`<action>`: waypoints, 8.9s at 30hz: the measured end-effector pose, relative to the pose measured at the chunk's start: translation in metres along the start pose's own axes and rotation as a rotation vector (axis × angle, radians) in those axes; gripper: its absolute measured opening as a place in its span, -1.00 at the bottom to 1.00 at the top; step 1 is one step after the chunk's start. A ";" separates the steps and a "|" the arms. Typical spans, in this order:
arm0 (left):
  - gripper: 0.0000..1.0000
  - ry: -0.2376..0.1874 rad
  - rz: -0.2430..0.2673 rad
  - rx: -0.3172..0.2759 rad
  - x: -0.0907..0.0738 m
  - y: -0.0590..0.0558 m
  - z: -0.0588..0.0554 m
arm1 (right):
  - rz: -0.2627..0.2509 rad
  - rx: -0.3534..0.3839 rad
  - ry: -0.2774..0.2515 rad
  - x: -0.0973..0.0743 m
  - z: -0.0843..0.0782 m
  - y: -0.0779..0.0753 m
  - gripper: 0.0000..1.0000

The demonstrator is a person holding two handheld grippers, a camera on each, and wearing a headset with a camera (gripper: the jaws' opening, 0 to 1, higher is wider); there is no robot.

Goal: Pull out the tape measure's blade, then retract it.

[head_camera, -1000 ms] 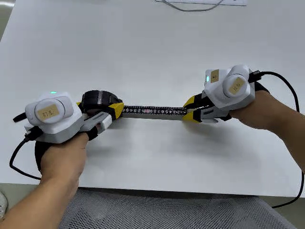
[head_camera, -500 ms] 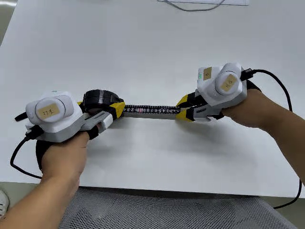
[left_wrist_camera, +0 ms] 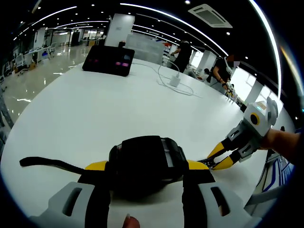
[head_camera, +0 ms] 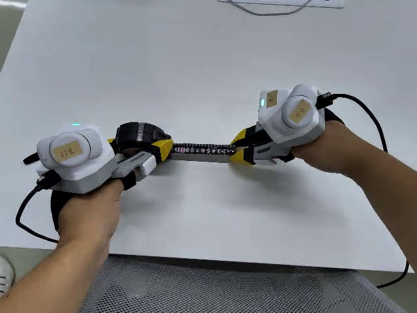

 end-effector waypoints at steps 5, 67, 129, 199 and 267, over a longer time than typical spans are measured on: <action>0.11 -0.001 -0.003 -0.002 0.000 0.000 0.000 | 0.006 0.003 -0.013 0.004 0.003 0.000 -0.79; 0.12 -0.003 -0.020 -0.006 0.000 0.002 -0.001 | 0.047 -0.004 -0.118 0.061 0.053 -0.004 -0.78; 0.33 -0.021 -0.051 0.041 -0.002 -0.002 -0.002 | 0.038 0.041 -0.201 0.061 0.058 0.005 -0.40; 0.97 0.014 -0.269 0.401 -0.063 0.019 0.008 | -0.239 0.222 -0.286 -0.063 -0.009 0.060 0.54; 0.98 0.061 -0.337 0.543 -0.097 0.031 -0.004 | -0.318 0.330 -0.237 -0.101 -0.066 0.115 0.98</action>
Point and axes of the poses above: the centre of the closed fingertips' face, and the gripper's own axes: x roughly forward along the fingers, y roughly to its left, z roughly out of its top, the point moved 8 cm from there along -x, roughly backward along the fingers, and after that the axes turned 7 degrees about z, right-handed, at the moved point
